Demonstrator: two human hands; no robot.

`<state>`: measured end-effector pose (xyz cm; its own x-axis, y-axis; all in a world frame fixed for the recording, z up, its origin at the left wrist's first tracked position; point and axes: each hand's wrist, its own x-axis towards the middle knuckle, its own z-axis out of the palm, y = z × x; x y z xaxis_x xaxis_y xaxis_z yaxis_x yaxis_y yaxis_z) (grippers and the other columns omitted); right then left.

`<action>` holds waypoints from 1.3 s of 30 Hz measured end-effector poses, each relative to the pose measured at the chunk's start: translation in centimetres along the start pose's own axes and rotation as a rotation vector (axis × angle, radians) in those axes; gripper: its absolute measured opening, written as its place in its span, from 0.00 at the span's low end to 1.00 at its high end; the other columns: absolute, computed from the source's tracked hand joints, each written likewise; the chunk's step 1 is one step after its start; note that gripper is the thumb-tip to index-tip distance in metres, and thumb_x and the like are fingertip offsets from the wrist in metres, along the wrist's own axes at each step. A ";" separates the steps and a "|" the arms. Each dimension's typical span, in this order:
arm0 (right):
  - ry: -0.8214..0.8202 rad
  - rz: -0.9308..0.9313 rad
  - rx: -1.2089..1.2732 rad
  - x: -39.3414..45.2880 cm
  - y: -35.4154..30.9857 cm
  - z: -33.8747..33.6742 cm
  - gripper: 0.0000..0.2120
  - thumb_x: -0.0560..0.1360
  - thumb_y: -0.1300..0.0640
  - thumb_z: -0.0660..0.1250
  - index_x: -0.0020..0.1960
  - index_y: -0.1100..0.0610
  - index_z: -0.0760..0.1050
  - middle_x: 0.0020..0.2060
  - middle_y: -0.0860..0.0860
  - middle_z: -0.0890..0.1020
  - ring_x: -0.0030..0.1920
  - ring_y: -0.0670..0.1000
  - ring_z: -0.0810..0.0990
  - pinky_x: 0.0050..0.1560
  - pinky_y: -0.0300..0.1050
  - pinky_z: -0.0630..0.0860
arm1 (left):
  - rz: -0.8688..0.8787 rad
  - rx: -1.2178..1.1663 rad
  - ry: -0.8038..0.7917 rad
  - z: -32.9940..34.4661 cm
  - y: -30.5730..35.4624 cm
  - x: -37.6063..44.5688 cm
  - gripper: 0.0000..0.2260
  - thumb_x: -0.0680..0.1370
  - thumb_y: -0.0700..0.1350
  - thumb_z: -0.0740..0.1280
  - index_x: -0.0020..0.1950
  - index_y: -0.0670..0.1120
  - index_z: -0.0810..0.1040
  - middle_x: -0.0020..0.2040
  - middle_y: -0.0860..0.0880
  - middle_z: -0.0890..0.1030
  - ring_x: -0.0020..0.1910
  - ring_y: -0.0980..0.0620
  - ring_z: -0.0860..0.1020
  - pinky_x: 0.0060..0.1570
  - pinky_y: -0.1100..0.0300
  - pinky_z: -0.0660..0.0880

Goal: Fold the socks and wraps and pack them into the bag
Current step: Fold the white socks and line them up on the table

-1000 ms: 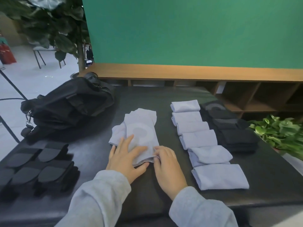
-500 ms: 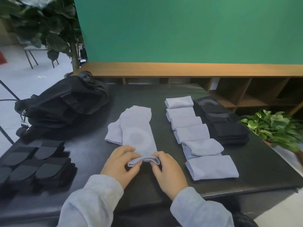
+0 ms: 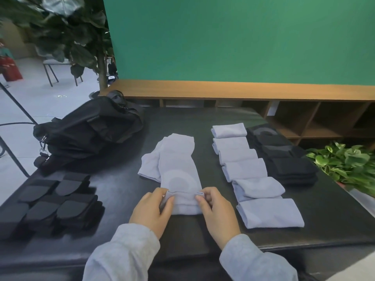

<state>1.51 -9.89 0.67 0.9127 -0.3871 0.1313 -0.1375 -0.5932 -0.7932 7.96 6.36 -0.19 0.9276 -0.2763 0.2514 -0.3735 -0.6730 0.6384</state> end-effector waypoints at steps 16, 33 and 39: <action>0.028 -0.254 -0.277 -0.3 0.3 0.6 0.10 0.78 0.56 0.62 0.58 0.49 0.74 0.56 0.37 0.66 0.57 0.39 0.66 0.52 0.23 0.62 | 0.154 0.063 0.138 0.4 -0.6 0.2 0.06 0.73 0.37 0.70 0.47 0.46 0.77 0.51 0.52 0.72 0.47 0.54 0.68 0.42 0.65 0.67; -0.053 -0.429 -0.375 -1.1 -0.3 0.6 0.14 0.76 0.46 0.56 0.40 0.49 0.77 0.38 0.42 0.76 0.44 0.42 0.69 0.51 0.32 0.59 | 0.164 0.249 0.239 0.8 -1.2 0.4 0.05 0.70 0.42 0.70 0.37 0.51 0.76 0.42 0.53 0.77 0.44 0.45 0.75 0.40 0.56 0.68; 0.154 -0.355 -0.315 -1.2 -0.2 0.8 0.10 0.72 0.49 0.58 0.47 0.47 0.77 0.44 0.40 0.78 0.49 0.42 0.72 0.50 0.33 0.62 | 0.251 0.206 0.272 0.6 -0.8 -0.2 0.06 0.70 0.53 0.64 0.35 0.54 0.74 0.40 0.56 0.74 0.45 0.54 0.68 0.43 0.56 0.67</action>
<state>0.77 -8.78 0.22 0.8601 -0.2085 0.4655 0.0399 -0.8823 -0.4689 8.09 6.57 -1.20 0.7654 -0.2765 0.5811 -0.5560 -0.7388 0.3808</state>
